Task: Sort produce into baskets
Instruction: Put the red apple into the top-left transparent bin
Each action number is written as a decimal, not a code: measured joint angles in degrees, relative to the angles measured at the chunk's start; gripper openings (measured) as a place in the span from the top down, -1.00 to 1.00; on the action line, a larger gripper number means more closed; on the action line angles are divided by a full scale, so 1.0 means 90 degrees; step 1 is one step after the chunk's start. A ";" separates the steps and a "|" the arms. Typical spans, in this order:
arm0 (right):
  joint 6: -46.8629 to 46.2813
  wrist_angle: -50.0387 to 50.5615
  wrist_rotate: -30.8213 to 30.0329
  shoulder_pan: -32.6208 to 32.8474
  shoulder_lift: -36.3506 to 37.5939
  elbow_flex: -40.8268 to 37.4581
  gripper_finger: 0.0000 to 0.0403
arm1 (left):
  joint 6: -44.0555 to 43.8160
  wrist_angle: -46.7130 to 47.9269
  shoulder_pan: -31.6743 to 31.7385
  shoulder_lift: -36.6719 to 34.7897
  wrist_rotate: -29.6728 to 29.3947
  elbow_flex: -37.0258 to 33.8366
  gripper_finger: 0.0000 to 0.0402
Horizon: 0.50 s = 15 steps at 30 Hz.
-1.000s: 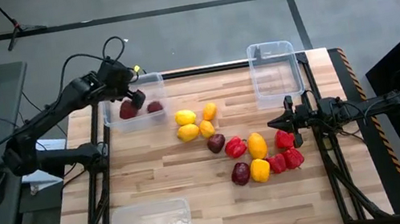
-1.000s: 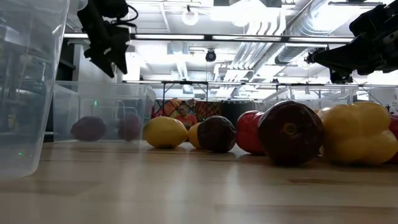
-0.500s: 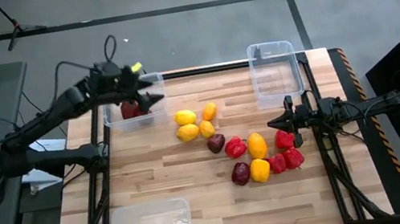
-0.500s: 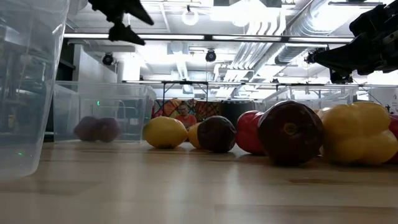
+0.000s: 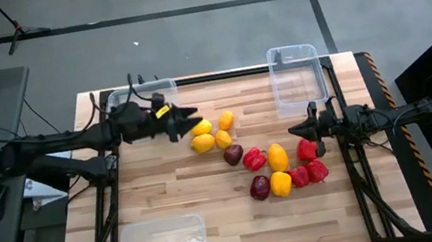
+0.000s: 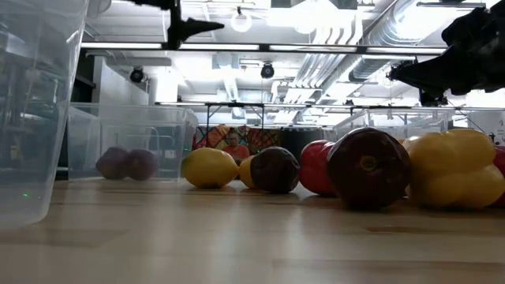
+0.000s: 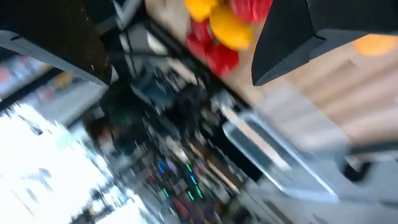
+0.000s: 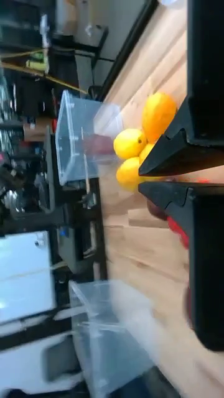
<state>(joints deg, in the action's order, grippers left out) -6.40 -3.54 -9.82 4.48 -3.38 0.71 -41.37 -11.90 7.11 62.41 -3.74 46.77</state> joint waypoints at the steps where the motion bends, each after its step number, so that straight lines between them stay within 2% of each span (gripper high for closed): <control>1: -0.0468 -0.0213 -0.0005 0.0001 0.0000 0.0000 0.92 | -0.0004 -0.0002 -0.0015 -0.0002 -0.0213 0.0101 -0.86; 4: -0.2120 -0.1267 -0.0363 -0.0006 0.0000 0.0000 0.92 | 0.0043 -0.0002 0.0044 -0.0030 -0.0488 0.0424 -0.86; 8: -0.3793 -0.3064 -0.1847 -0.0008 0.0004 0.0000 0.92 | 0.0533 -0.0030 0.0230 -0.0051 -0.0505 0.0803 -0.86; 11: -0.3882 -0.4070 -0.2352 -0.0008 -0.0113 0.0000 0.92 | 0.0768 -0.0001 0.0422 -0.0046 -0.0489 0.0924 -0.86; 13: -0.3873 -0.4814 -0.2390 -0.0008 -0.0439 0.0025 0.92 | 0.0777 -0.0002 0.0510 -0.0053 -0.0362 0.0967 -0.86; 15: -0.3909 -0.5045 -0.2352 -0.0008 -0.0994 0.0272 0.92 | 0.0788 0.0013 0.0591 -0.0107 -0.0002 0.0973 -0.86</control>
<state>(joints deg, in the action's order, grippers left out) -41.58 -48.94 -30.98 4.40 -12.32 3.16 -34.28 -11.78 12.42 61.45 -3.76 55.53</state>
